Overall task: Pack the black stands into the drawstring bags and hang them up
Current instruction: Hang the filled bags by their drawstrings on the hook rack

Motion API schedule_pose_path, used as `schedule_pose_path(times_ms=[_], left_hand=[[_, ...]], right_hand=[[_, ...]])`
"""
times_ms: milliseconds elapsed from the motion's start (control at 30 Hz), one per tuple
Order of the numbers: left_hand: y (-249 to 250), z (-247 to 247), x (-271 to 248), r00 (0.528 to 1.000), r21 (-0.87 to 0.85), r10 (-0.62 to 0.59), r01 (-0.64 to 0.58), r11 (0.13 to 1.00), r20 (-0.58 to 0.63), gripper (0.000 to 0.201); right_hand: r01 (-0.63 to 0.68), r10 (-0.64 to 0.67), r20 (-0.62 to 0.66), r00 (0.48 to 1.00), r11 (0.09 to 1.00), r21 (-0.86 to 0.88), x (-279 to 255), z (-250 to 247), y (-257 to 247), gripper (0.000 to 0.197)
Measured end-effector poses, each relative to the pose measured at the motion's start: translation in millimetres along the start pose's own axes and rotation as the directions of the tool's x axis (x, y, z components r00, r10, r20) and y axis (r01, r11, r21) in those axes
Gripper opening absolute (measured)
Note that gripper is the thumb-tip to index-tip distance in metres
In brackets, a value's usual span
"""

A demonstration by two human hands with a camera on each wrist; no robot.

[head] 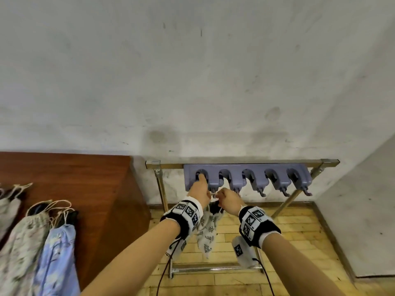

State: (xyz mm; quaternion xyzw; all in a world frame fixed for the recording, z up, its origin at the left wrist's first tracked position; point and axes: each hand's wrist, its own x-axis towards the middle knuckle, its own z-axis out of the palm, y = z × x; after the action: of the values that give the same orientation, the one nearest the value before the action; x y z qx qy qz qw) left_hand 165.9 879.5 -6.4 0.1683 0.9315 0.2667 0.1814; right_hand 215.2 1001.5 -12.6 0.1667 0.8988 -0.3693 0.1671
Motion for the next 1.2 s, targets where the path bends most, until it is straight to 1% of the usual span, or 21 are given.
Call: schedule_pose_path(times_ms=[67,133,233,300,333,367,400,433,467,500,533,600,667,767,833,900,1000,1067,1133,1200], left_hand=[[2,5,3,1.0,0.052,0.001,-0.002,0.999,0.011,0.06],[1,4,5,1.0,0.053,0.009,-0.011,0.999,0.029,0.053],[-5,-3,6,0.997,-0.026,0.051,-0.05,0.998,0.052,0.036],[-11,-12,5,0.995,-0.119,0.089,-0.083,0.989,0.053,0.021],[-15,-18,3,0.994,-0.163,0.102,-0.096,0.982,0.029,0.016],[-19,-25,2,0.993,-0.22,0.114,-0.113,0.969,-0.011,0.015],[-23,-35,-1,0.993,-0.287,0.106,-0.116,0.951,-0.049,0.018],[-28,-45,-6,0.991,-0.35,0.094,-0.121,0.929,-0.094,0.022],[-35,-57,-11,0.988,-0.379,0.071,-0.117,0.918,-0.134,0.027],[-43,-70,-19,0.982,-0.393,0.048,-0.119,0.912,-0.185,0.03],[-51,-83,-25,0.974,-0.391,0.021,-0.11,0.914,-0.224,0.03],[-69,-107,-48,0.955,-0.357,-0.043,-0.068,0.931,-0.293,0.026],[-91,-123,-79,0.933,-0.278,-0.111,0.013,0.961,-0.341,0.027],[-123,-135,-137,0.917,-0.241,-0.187,0.103,0.965,-0.354,0.029],[-148,-139,-175,0.894,-0.236,-0.245,0.164,0.958,-0.376,0.029],[-173,-144,-205,0.869,-0.255,-0.289,0.197,0.947,-0.402,0.029],[-204,-163,-248,0.834,-0.258,-0.343,0.251,0.933,-0.431,0.026],[-223,-173,-265,0.812,-0.242,-0.386,0.307,0.92,-0.437,0.026],[-243,-185,-276,0.789,-0.271,-0.43,0.34,0.901,-0.439,0.024],[-265,-195,-279,0.753,-0.314,-0.471,0.359,0.879,-0.459,0.018]], right_hand=[[0.002,-0.001,-0.016,1.0,1.0,0.028,2,4,3,0.016],[0.004,-0.003,-0.012,1.0,0.998,0.06,8,8,5,0.013],[-0.005,0.005,0.007,1.0,0.991,0.137,15,8,13,0.009],[-0.031,0.036,-0.019,0.999,0.976,0.218,11,-2,9,0.01],[-0.036,0.048,-0.039,0.998,0.961,0.274,5,-10,4,0.014],[-0.041,0.062,-0.055,0.997,0.943,0.33,0,-19,-1,0.015],[-0.019,0.053,-0.082,0.995,0.929,0.369,-5,-27,-5,0.015],[0.025,0.025,-0.135,0.991,0.934,0.356,-11,-35,-10,0.014],[0.077,-0.01,-0.199,0.98,0.939,0.334,-14,-41,-14,0.014],[0.119,-0.045,-0.243,0.969,0.947,0.297,-20,-45,-21,0.013],[0.152,-0.082,-0.258,0.963,0.952,0.267,-24,-48,-28,0.012],[0.2,-0.153,-0.198,0.968,0.948,0.246,-33,-42,-45,0.01],[0.232,-0.211,-0.113,0.971,0.941,0.245,-44,-29,-65,0.012],[0.274,-0.279,-0.006,0.96,0.94,0.203,-57,3,-91,0.013],[0.291,-0.305,0.065,0.95,0.942,0.166,-64,28,-108,0.018],[0.327,-0.339,0.084,0.937,0.936,0.13,-71,49,-126,0.019],[0.401,-0.407,0.064,0.911,0.912,0.089,-83,79,-161,0.02],[0.431,-0.434,0.058,0.899,0.9,0.057,-91,93,-182,0.022],[0.454,-0.456,0.088,0.886,0.89,0.043,-93,107,-203,0.022],[0.467,-0.466,0.132,0.875,0.884,0.024,-90,119,-222,0.023]])
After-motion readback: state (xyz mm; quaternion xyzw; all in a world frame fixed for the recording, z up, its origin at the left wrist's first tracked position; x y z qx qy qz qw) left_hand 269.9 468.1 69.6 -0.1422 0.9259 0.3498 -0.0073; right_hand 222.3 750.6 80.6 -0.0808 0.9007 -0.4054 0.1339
